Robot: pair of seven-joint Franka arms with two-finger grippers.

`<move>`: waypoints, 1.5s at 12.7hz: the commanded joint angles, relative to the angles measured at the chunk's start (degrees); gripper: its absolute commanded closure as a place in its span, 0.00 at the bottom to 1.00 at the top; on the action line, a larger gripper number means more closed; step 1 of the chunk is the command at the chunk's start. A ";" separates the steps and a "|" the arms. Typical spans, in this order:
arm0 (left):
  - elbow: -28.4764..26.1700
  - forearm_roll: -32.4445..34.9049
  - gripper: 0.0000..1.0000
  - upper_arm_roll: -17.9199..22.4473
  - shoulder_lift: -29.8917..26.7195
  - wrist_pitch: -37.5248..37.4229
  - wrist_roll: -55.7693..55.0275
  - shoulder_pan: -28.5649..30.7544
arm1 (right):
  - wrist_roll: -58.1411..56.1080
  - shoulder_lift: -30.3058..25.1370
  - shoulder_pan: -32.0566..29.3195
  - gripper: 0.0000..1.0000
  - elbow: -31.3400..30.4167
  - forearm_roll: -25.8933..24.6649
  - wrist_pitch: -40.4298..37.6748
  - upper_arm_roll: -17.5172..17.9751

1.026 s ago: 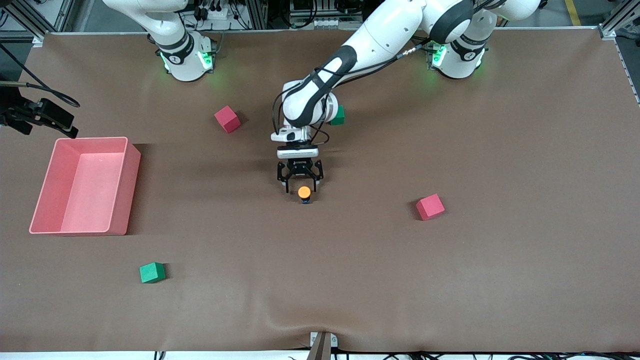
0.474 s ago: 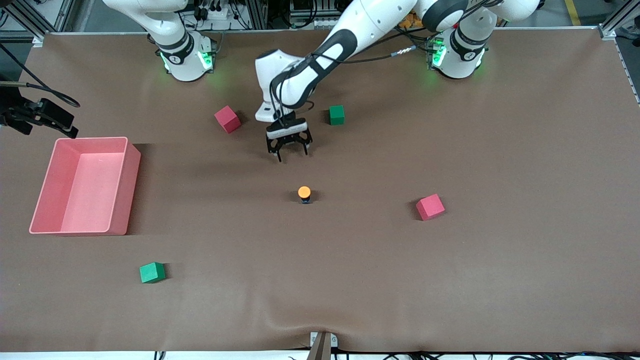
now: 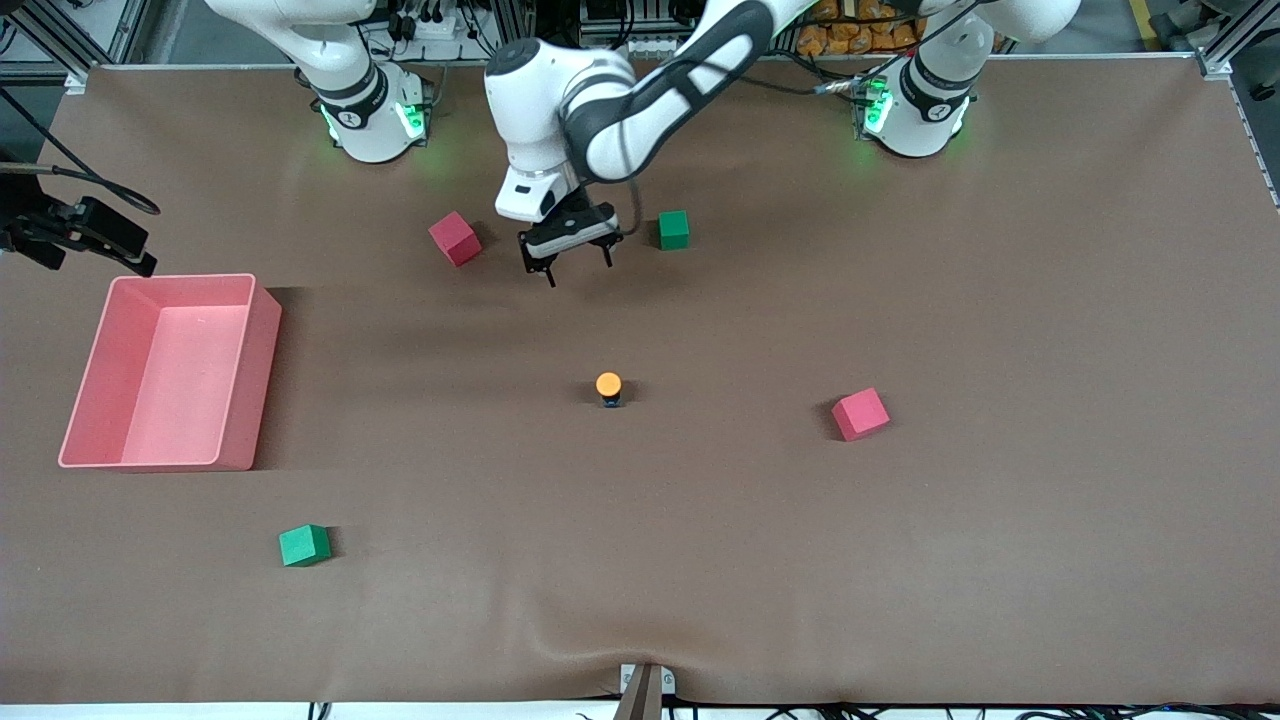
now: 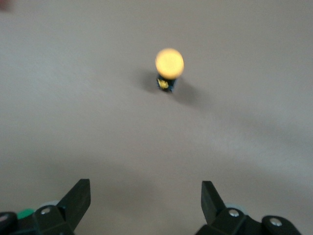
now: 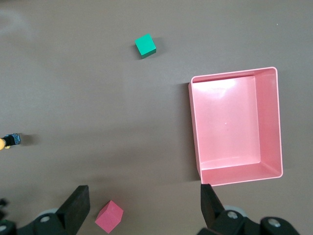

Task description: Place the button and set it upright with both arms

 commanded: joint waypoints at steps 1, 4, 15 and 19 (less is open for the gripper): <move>-2.29 -8.20 0.00 -0.16 -10.42 -6.48 9.39 6.26 | -0.81 -1.47 -1.76 0.00 -1.43 0.62 0.14 1.18; -2.21 -14.36 0.00 -0.24 -18.52 -13.26 18.70 15.13 | -0.81 -1.38 -1.76 0.00 -1.43 0.62 0.14 1.18; -2.90 -22.29 0.00 -0.07 -31.54 -26.37 69.86 46.34 | -0.81 -1.38 -1.85 0.00 -1.43 0.62 0.14 1.18; -6.51 -24.38 0.00 -0.16 -35.67 -26.38 82.17 53.81 | -0.72 -1.38 -1.85 0.00 -1.43 0.62 0.14 1.18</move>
